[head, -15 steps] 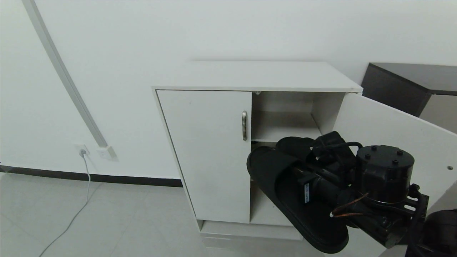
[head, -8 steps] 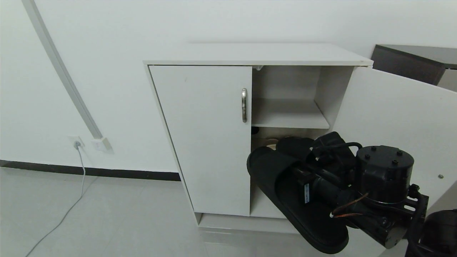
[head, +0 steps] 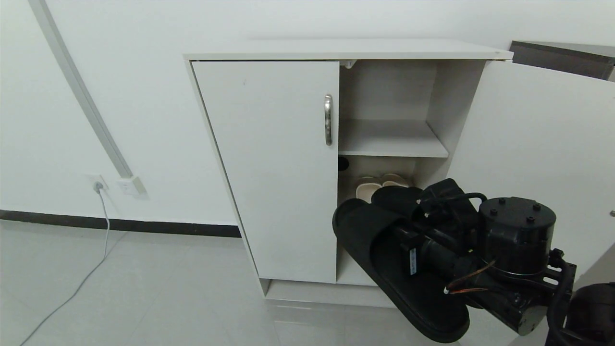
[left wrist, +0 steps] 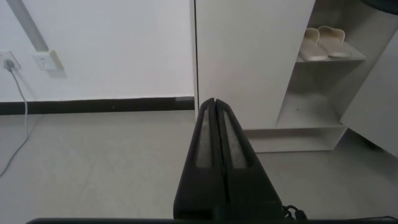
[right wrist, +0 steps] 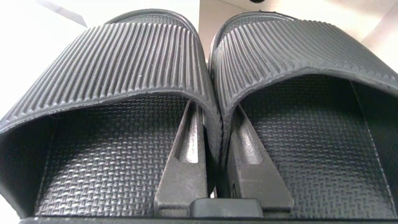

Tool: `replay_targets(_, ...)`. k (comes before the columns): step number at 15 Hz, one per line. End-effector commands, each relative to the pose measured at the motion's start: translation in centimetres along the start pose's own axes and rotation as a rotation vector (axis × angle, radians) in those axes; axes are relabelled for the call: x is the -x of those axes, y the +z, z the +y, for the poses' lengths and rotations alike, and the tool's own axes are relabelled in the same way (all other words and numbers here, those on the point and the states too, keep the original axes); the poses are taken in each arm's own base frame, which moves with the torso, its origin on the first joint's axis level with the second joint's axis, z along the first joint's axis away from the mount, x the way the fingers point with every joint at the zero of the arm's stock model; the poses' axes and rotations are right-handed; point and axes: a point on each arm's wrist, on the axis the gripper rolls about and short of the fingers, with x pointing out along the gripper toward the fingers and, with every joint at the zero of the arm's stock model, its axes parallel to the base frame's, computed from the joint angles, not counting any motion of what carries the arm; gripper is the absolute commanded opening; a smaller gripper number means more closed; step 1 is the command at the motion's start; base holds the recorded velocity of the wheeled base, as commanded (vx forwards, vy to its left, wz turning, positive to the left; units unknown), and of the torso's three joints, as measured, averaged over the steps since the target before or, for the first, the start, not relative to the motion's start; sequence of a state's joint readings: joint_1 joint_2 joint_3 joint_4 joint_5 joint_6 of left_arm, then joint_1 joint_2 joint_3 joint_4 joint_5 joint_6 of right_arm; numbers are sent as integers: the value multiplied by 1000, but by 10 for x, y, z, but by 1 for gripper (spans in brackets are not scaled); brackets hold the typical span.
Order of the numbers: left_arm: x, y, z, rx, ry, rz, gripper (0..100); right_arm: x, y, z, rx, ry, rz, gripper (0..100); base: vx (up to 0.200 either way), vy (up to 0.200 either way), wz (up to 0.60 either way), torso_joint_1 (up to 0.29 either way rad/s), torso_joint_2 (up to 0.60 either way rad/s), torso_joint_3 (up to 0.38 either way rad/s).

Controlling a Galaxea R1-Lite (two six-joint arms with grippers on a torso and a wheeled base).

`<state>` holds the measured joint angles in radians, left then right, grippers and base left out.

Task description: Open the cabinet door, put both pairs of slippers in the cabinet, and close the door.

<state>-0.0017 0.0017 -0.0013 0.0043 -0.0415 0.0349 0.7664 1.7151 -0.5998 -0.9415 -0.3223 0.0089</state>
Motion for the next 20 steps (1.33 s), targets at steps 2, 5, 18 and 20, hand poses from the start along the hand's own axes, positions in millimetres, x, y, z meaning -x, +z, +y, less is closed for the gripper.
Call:
replay_targets(2, 0, 0, 0, 0, 0, 1, 0, 0, 0, 0, 2, 1, 1, 0, 0, 0, 0, 0, 0, 0)
replay_targets(5, 0, 0, 0, 0, 0, 0, 0, -1, -1, 0, 3, 1, 4, 0, 0, 0, 0, 0, 0, 0)
replay_targets(18, 0, 0, 0, 0, 0, 0, 0, -2, -5, 1, 34, -7, 20, 0, 0, 0, -46, 0, 0, 0)
replay_targets(20, 0, 0, 0, 0, 0, 1, 0, -1, -9, 0, 49, 0, 33, 0, 0, 0, -300, 4, 1, 1)
